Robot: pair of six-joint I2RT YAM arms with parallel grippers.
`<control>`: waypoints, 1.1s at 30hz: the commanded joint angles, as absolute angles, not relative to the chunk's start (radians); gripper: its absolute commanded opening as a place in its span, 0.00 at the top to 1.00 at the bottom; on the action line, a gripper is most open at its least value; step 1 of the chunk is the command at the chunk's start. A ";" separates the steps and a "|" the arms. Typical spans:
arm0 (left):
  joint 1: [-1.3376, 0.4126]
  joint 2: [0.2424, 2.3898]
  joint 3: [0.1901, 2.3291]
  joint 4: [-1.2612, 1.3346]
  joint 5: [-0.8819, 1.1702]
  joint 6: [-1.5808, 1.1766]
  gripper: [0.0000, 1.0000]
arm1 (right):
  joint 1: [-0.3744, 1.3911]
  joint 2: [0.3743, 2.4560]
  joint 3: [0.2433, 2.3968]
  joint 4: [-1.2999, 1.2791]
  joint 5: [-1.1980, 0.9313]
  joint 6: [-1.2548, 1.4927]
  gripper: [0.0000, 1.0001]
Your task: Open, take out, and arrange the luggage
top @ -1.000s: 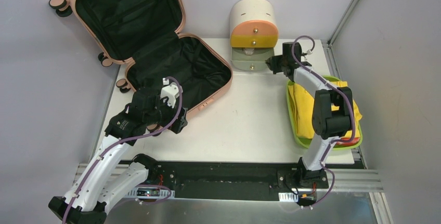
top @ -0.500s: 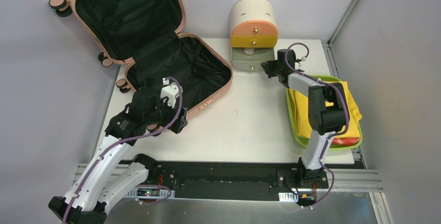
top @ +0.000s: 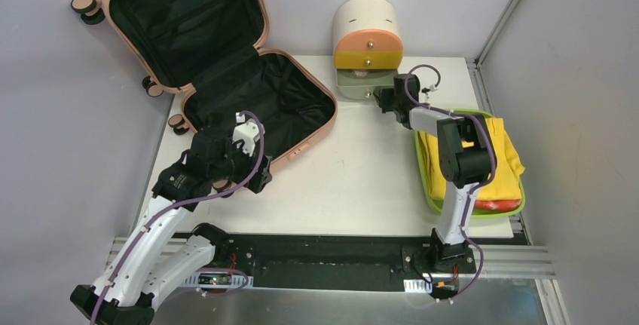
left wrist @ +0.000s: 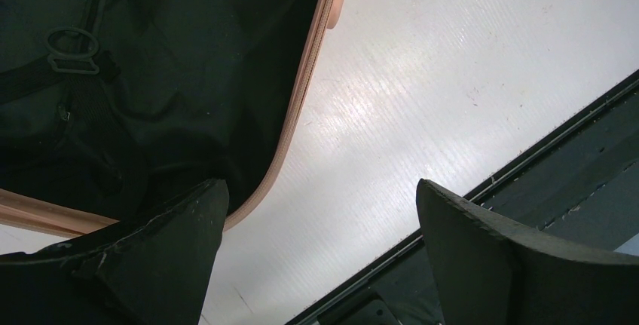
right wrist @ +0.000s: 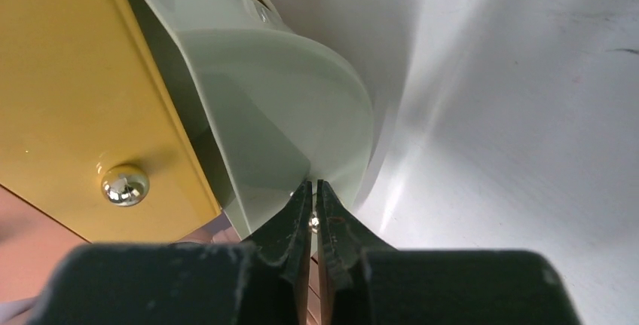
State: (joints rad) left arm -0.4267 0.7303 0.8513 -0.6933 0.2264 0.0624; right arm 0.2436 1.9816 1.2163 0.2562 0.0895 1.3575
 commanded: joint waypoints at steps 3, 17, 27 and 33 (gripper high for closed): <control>-0.436 0.730 0.848 -0.678 0.238 0.058 0.01 | 0.255 2.022 1.308 0.352 0.136 1.398 0.93; -0.436 0.744 0.845 -0.678 0.235 0.057 0.01 | 0.255 2.132 1.444 0.365 0.169 1.454 0.92; -0.437 0.747 0.840 -0.677 0.208 0.057 0.01 | 0.254 2.194 1.522 0.382 0.197 1.498 0.92; -0.437 0.745 0.836 -0.678 0.199 0.058 0.01 | 0.250 2.211 1.553 0.379 0.206 1.511 0.92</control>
State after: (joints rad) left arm -0.4267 0.7490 0.8425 -0.6930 0.2226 0.0628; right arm 0.2531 2.2024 1.4921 0.3206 0.1635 1.4799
